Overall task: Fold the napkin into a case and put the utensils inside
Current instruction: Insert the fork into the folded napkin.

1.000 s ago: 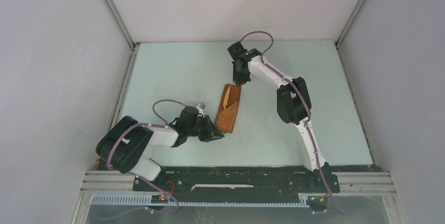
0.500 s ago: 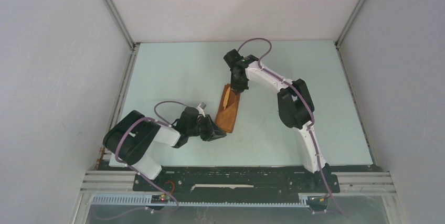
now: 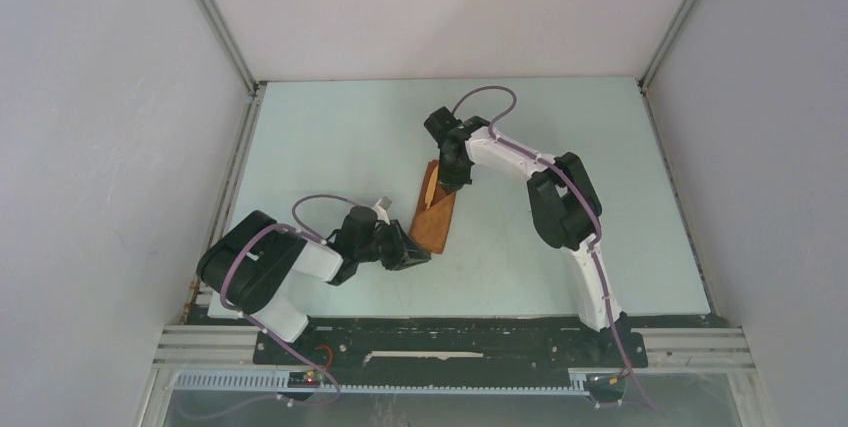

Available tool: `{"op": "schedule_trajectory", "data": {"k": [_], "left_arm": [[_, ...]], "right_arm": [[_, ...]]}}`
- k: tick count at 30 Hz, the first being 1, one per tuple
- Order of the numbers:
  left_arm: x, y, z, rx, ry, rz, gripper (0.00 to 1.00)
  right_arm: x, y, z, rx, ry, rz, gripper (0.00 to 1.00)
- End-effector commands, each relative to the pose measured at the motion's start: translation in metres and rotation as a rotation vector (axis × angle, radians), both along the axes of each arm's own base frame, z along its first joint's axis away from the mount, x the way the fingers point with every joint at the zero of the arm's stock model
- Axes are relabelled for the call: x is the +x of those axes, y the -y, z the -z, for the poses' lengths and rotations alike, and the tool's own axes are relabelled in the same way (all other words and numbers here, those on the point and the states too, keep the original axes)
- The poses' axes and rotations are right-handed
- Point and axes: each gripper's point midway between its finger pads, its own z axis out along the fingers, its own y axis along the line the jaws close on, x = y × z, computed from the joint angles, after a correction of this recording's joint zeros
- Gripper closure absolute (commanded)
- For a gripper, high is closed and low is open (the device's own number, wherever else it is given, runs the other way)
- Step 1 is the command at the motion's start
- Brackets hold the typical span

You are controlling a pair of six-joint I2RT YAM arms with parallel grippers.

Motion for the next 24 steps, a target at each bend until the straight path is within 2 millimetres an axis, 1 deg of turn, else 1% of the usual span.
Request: {"op": "schedule_trajectory", "data": {"k": [1, 8, 12, 19, 24], "left_arm": [[-0.011, -0.013, 0.021, 0.063, -0.051, -0.014, 0.77], [-0.011, -0.013, 0.021, 0.064, -0.051, -0.016, 0.77], [-0.010, -0.013, 0.020, 0.063, -0.048, -0.017, 0.77], [-0.011, -0.013, 0.020, 0.062, -0.048, -0.018, 0.77], [-0.010, -0.013, 0.017, 0.059, -0.039, -0.020, 0.76]], "right_arm": [[-0.001, -0.014, -0.033, 0.079, 0.059, 0.015, 1.00], [-0.010, -0.017, -0.035, 0.092, 0.050, 0.018, 1.00], [-0.015, -0.017, -0.031, 0.104, 0.036, 0.024, 1.00], [-0.013, -0.019, -0.030, 0.107, 0.040, 0.017, 1.00], [-0.010, -0.017, -0.029, 0.104, 0.035, 0.016, 0.88]]}}
